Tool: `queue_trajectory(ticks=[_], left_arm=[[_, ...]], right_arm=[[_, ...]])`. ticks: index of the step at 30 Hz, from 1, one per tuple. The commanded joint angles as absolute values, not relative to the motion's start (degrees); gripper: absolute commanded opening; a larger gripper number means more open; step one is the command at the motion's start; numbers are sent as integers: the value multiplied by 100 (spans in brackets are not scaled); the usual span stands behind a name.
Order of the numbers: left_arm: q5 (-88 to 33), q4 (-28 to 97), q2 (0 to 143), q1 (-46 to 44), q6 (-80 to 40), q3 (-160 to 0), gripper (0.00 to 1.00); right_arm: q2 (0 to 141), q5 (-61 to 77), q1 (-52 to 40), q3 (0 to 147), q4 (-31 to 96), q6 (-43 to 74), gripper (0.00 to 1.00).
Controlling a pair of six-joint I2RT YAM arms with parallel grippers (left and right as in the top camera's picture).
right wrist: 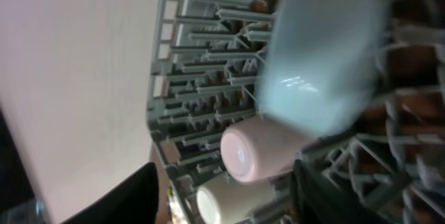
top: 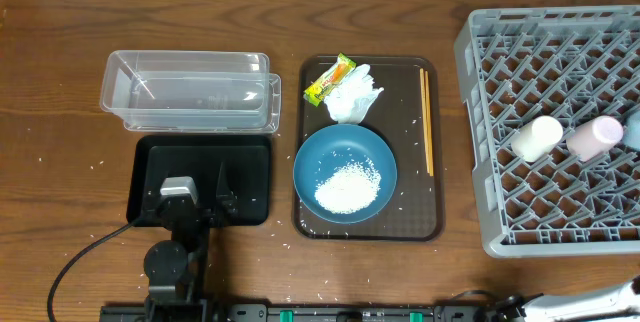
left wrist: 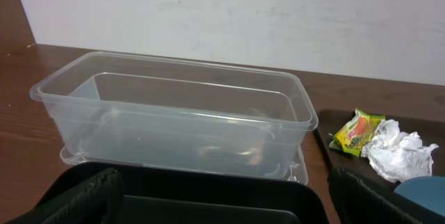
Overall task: Sort waste into correct bins and load items into the dishwasher rack
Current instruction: 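Carry the light-blue bowl to the rack and lower it in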
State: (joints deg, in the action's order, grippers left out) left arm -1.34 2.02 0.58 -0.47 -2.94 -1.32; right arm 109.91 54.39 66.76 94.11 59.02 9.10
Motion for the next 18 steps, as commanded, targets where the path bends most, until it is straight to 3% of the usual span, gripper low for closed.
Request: queue_trajectory(ticks=[1,7,12,15,18], left_arm=[[-67,408,23,-23,-261,-23,96],[-67,408,23,-23,-261,-23,96],[-67,408,23,-23,-261,-23,96],[-67,408,23,-23,-259,-23,97],[-67,408,23,-23,-261,-23,96]], right_arm=[[10451,4882,6678,9419,5933,1535,62],[9762,4663,6587,9417,5719,1837,55],[9561,3586,6195,9417,5555,1863,26],[9666,2668,5730,9395,5415,1863,4],[9861,2071,5264,9395,5212,1857,1]])
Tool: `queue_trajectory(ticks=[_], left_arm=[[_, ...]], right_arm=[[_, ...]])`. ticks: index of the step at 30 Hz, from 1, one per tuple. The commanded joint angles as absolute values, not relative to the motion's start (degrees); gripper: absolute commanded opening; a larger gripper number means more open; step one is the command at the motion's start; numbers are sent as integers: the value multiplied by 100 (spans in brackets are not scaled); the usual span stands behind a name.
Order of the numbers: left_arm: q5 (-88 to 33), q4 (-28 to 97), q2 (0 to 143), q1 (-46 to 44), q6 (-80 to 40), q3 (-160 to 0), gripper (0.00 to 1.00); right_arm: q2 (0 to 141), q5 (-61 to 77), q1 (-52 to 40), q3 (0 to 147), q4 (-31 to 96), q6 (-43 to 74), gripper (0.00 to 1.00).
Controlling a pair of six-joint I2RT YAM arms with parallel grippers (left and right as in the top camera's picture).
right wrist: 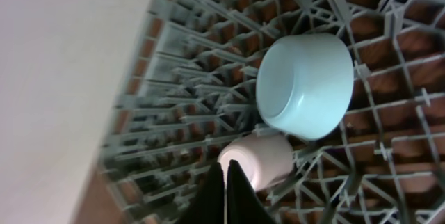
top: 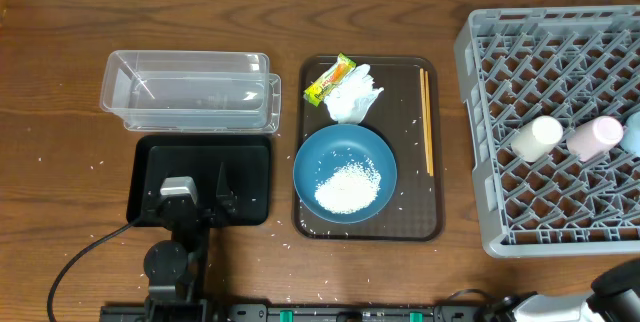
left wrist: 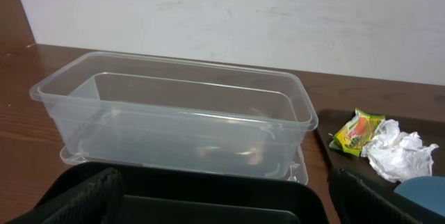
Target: Sort waste into correct bins and load items into the dishwasher rack
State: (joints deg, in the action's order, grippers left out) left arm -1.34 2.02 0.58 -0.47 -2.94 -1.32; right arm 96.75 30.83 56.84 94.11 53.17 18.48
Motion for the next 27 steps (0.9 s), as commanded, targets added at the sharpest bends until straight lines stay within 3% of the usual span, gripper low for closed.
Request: queue_trajectory(ticks=[1,4,13,27], left_arm=[[-67,408,23,-23,-261,-23,96],[-67,408,23,-23,-261,-23,96],[-67,408,23,-23,-261,-23,96],[-67,408,23,-23,-261,-23,97]], right_arm=[[9935,1994,5129,9395,5129,1782,1],[10195,1920,4788,9395,4917,1297,1],[10836,770,4661,9395,5041,1516,1],[10910,908,4845,9395,5094,1494,1]])
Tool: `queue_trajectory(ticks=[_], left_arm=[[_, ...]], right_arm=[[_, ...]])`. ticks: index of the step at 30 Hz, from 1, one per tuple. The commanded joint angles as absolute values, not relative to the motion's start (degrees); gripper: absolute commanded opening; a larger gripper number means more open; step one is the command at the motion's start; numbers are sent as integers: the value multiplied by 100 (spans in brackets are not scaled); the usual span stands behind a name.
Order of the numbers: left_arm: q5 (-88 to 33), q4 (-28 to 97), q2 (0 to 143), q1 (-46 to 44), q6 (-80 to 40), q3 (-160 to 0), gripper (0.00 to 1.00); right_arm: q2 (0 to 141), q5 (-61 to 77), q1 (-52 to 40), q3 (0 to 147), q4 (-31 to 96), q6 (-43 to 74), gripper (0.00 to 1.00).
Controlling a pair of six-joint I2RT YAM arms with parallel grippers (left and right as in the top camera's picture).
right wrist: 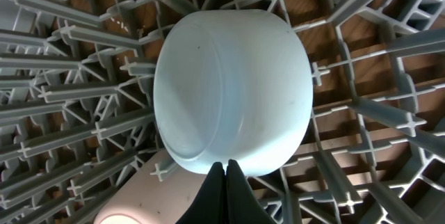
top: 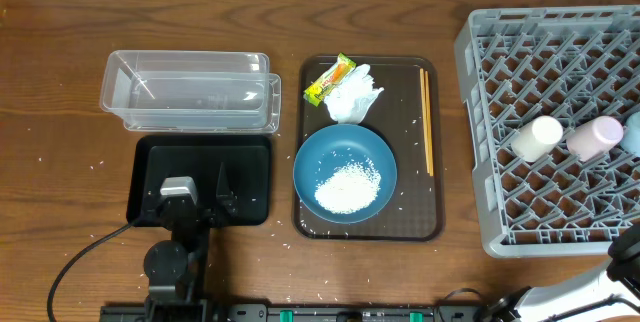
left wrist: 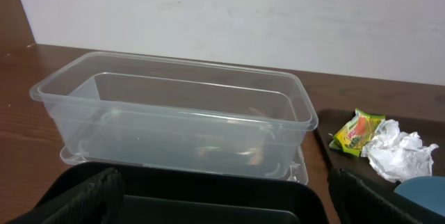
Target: Sort waste into correct bins and load items into the dishwasher rack
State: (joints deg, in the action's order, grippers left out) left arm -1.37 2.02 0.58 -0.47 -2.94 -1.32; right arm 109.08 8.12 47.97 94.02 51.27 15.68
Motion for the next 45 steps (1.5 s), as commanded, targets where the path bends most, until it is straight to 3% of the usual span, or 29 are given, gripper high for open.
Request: queue_trajectory(ticks=[1,22,33,45], left_arm=[[-67,408,23,-23,-261,-23,96],[-67,408,23,-23,-261,-23,96],[-67,408,23,-23,-261,-23,96],[-67,408,23,-23,-261,-23,97]], right_arm=[[10910,1061,4840,9395,5050,1494,1],[11345,1155,4860,9430,4919,1498,1],[10337,-670,4921,9476,5365,2139,2],[10320,-121,4611,9470,5290,2008,7]])
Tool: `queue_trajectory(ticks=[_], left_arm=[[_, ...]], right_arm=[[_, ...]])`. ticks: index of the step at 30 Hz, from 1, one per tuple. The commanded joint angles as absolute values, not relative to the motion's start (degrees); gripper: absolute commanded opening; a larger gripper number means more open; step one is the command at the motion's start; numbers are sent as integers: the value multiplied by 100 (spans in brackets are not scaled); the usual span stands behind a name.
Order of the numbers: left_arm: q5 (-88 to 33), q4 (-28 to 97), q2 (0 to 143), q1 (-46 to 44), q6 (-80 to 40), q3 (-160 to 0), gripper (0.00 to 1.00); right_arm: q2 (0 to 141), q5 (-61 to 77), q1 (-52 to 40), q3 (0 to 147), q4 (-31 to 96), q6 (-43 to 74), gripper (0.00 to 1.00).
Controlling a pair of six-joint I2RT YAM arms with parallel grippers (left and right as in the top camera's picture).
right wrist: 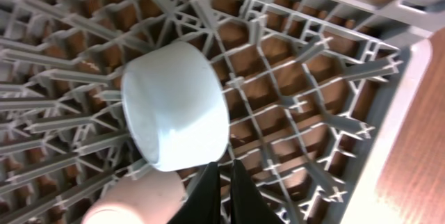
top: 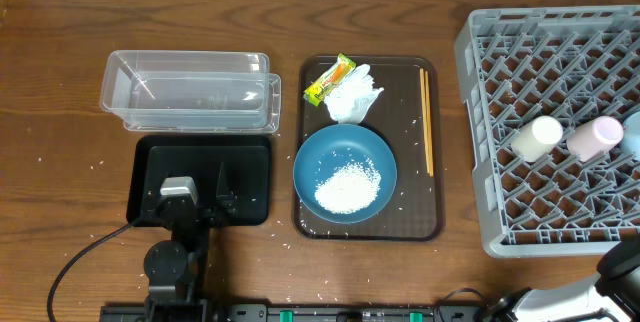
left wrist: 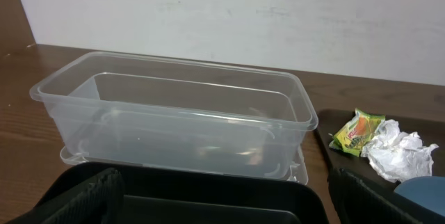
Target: Sort waste into correct bins and load items into the dishwasher rack
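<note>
The grey dishwasher rack (top: pixel 560 62) at the right holds a cream cup (top: pixel 537 137), a pink cup (top: pixel 595 137) and a light blue cup (right wrist: pixel 177 113) lying on their sides. My right gripper (right wrist: pixel 222 189) hangs over the rack beside the blue cup, shut on nothing. A brown tray (top: pixel 415 217) carries a blue plate (top: pixel 345 152) of rice, a green-orange wrapper (top: pixel 330 79), a crumpled napkin (top: pixel 353 97) and chopsticks (top: pixel 427 122). My left gripper (left wrist: pixel 222 206) is open above the black bin (top: pixel 250 157), behind which stands the clear bin (left wrist: pixel 174 120).
Rice grains are scattered on the wooden table (top: pixel 60 192). A cable (top: pixel 80 257) runs from the left arm's base at the front edge. The rack's outer rim (right wrist: pixel 410 78) shows at the right of the right wrist view.
The right wrist camera has drawn back from the light blue cup, which now looks smaller, and the rack's rim has come into view. The left arm and tray items have not moved.
My right gripper was open over the rack near the blue and pink cups. Then it was shut on nothing, farther from them, then close over the blue cup, and now farther back again. All three cups stayed in the rack; the left arm stayed still.
</note>
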State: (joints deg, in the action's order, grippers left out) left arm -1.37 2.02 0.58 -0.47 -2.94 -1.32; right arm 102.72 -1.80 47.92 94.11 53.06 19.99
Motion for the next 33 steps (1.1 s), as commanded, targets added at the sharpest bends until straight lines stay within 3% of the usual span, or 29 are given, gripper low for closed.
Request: queue_trajectory(ticks=[1,4,17,33], left_arm=[[-67,408,23,-23,-261,-23,96],[-67,408,23,-23,-261,-23,97],[-67,408,23,-23,-261,-23,96],[-67,408,23,-23,-261,-23,97]], right_arm=[[10342,-123,4576,9470,5282,2008,8],[10501,-121,4431,9470,5203,2005,11],[11262,-176,4239,9470,4895,1815,6],[11050,-1671,4366,9677,5297,1817,8]])
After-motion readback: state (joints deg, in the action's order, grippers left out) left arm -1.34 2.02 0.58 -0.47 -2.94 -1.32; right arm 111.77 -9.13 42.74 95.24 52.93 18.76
